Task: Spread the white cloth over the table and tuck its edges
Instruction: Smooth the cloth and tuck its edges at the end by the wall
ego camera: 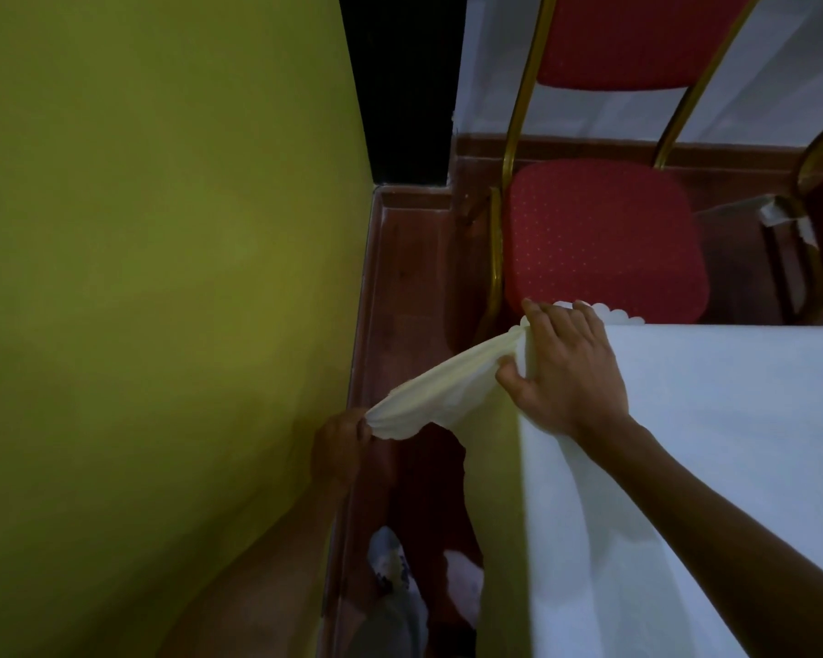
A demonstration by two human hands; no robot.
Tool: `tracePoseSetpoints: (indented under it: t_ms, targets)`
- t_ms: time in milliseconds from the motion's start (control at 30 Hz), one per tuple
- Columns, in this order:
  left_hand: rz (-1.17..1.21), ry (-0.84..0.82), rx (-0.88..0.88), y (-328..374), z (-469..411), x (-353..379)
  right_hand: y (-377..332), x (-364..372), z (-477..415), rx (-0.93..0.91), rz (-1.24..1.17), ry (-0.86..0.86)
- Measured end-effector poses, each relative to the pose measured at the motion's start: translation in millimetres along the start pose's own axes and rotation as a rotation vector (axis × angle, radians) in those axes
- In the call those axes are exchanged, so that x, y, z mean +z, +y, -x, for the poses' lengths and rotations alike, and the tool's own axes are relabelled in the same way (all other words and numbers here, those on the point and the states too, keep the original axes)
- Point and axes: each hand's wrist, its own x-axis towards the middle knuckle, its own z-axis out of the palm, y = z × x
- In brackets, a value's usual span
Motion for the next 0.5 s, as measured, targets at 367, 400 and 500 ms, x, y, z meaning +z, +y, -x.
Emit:
tracePoseSetpoints:
  t_ms: [367,400,500]
  targets:
    - [0.073,-0.155,0.357,80.3,-9.6,-17.0,-1.1,-0.4,-0.3,0.006,-0.012,0.014]
    - [0.128,-0.166,0.375,107.8,-16.0,-21.3,-1.0,0.2,-0.4,0.006,-0.013,0.016]
    - [0.248,-0.152,0.521,175.2,-33.8,-25.5,0.0,1.2,-0.8,0.002,-0.013,0.025]
